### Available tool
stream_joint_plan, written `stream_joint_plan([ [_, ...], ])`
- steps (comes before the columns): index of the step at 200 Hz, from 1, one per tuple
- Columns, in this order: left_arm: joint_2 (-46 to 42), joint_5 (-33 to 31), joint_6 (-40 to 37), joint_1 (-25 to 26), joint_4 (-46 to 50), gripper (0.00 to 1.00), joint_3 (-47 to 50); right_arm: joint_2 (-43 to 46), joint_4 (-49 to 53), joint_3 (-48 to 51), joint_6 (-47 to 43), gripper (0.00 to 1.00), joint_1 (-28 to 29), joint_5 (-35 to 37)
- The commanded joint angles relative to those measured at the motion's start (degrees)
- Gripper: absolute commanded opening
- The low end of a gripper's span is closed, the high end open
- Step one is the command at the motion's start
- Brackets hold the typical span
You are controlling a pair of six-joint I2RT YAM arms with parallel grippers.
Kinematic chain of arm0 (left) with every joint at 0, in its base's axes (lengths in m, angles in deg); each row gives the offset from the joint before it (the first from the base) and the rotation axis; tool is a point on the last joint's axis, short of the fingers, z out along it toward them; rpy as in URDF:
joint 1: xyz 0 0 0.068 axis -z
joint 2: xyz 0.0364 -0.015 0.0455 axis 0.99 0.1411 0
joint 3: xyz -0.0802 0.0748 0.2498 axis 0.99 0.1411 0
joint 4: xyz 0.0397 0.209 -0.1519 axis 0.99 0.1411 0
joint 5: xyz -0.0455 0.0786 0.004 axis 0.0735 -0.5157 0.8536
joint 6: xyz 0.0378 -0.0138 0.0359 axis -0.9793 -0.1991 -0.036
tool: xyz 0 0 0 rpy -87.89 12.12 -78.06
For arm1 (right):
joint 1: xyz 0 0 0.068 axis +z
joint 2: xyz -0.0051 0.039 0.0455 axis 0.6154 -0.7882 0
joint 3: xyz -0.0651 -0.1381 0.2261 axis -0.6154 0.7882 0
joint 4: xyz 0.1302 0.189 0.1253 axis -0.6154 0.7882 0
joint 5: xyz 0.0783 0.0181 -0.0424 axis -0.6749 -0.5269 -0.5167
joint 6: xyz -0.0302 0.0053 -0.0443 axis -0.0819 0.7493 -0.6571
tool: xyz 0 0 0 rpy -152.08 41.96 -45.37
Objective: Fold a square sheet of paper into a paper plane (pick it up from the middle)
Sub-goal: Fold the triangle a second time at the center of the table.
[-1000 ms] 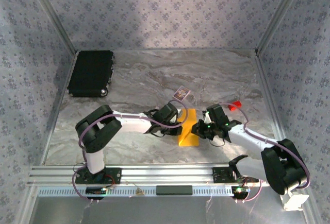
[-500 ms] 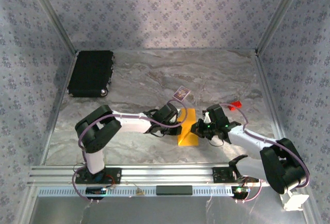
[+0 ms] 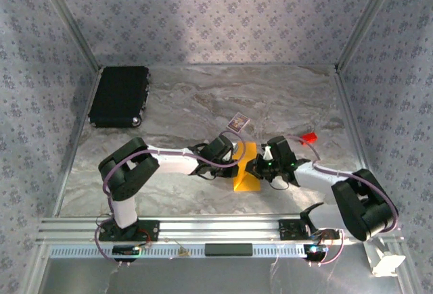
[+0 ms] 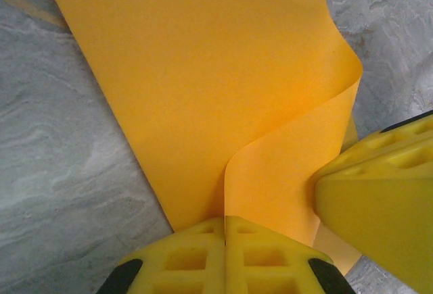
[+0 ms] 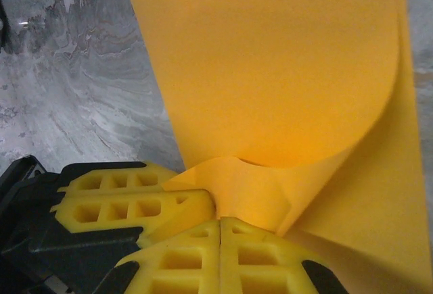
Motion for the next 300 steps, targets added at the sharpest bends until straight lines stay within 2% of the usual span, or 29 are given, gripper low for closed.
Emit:
stream_joint_plan([
  [1,0.4,-0.2,-0.3,-0.1,2.1,0.00,1.3,-2.1,-3.7,-2.0,1.6,0.02,0.7,-1.3],
  [100,0.7,0.0,-0.2,-0.5,1.8,0.00,1.8,-5.0,-5.8,4.3,0.4,0.02,-1.7,-0.7],
  [160,0.6,-0.1,-0.2,-0.6,1.9,0.00,2.1,0.6,-0.3,0.5,-1.6,0.03,-3.4,-0.3],
  [202,0.4,-0.1,-0.2,-0.6,2.0,0.00,2.2,-3.8,-3.1,0.4,-2.5,0.02,-5.8,-2.3],
  [234,0.4,-0.2,-0.3,-0.7,2.1,0.00,2.2,-6.1,-2.6,2.0,-2.3,0.01,-6.4,-0.2],
  [251,0.3,-0.3,-0.4,-0.7,2.1,0.00,2.4,-5.8,-2.0,2.7,-2.3,0.01,-7.0,0.4],
  [300,0.2,-0.4,-0.3,-0.7,2.2,0.00,2.5,-1.2,-2.0,-0.2,-2.7,0.02,-9.1,-3.5],
])
